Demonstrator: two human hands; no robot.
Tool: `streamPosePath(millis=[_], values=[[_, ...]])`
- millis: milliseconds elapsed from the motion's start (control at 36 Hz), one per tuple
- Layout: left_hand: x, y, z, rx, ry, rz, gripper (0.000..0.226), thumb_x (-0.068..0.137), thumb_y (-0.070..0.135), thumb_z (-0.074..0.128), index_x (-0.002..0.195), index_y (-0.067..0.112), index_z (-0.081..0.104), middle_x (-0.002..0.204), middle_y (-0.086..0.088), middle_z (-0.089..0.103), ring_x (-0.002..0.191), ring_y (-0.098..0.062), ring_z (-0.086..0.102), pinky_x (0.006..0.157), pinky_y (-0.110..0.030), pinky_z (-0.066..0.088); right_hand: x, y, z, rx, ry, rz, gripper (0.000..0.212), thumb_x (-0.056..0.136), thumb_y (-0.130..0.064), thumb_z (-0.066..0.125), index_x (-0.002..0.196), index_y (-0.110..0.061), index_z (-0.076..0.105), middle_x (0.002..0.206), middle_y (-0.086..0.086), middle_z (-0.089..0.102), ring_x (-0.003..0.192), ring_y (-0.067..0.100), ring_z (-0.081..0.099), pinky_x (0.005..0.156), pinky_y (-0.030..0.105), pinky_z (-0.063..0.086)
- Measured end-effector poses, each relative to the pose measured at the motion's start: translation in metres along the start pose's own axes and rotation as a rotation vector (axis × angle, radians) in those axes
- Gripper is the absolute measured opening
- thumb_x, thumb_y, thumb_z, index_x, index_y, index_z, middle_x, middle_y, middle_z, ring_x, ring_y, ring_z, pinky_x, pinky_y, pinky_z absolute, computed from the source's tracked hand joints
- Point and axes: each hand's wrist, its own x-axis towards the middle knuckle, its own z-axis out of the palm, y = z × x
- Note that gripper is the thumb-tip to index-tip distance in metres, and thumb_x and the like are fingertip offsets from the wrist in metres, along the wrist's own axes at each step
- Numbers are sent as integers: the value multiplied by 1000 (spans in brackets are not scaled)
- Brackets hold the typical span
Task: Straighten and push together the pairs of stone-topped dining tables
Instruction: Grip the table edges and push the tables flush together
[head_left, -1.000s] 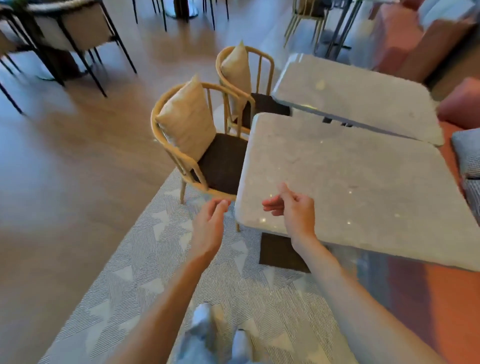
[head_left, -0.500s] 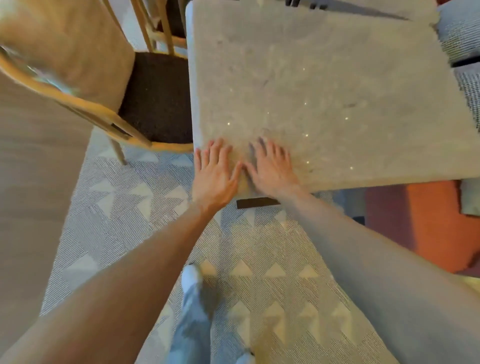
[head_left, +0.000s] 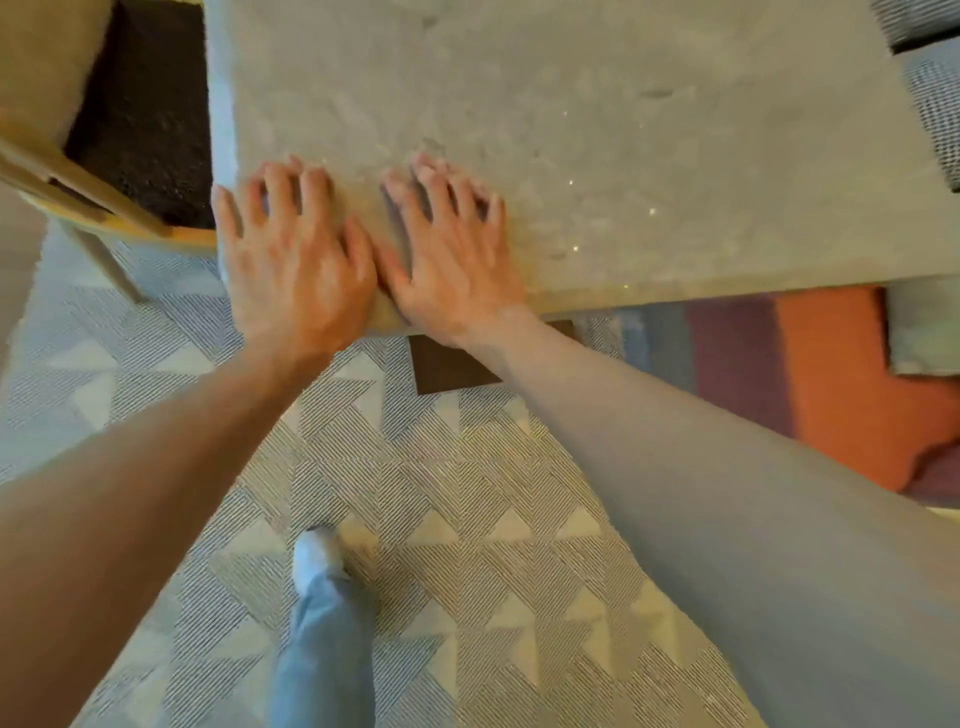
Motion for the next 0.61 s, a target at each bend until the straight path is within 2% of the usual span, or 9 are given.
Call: streamPosePath(millis=[139, 250, 389, 472, 611], values=[[2, -5, -1, -35, -10, 17, 49, 92, 32, 34, 124, 0, 54, 133, -27, 52, 117, -45, 47, 111, -58, 28, 2, -4, 3, 7, 54, 0, 69, 92, -58, 24, 151, -25, 37, 156, 7, 38, 144, 26, 33, 109, 46, 23], [10, -13, -1, -68, 7, 15, 49, 90, 30, 36, 121, -1, 58, 133, -24, 54, 116, -45, 48, 111, -56, 29, 11, -12, -2, 18, 45, 0, 66, 94, -58, 27, 151, -24, 37, 156, 7, 37, 142, 27, 34, 108, 47, 24], [30, -31, 12, -110, 134, 25, 37, 87, 26, 44, 109, 2, 62, 124, -20, 62, 106, -42, 53, 104, -54, 39, 30, -25, 1, 11, 61, 30, 66, 94, -58, 28, 150, -24, 39, 155, 6, 38, 140, 27, 36, 107, 48, 25], [42, -40, 18, -145, 171, 6, 37, 88, 29, 45, 112, 6, 63, 118, -13, 64, 104, -37, 52, 95, -49, 46, 41, -32, 3, 12, 62, 47, 67, 93, -57, 28, 150, -23, 38, 157, 8, 36, 142, 28, 34, 109, 50, 25], [62, -57, 24, -195, 190, -1, 36, 88, 31, 44, 112, 11, 63, 121, -8, 65, 109, -33, 52, 93, -46, 44, 62, -45, 4, 14, 62, 63, 68, 94, -56, 29, 152, -21, 35, 158, 9, 34, 145, 29, 30, 112, 51, 22]])
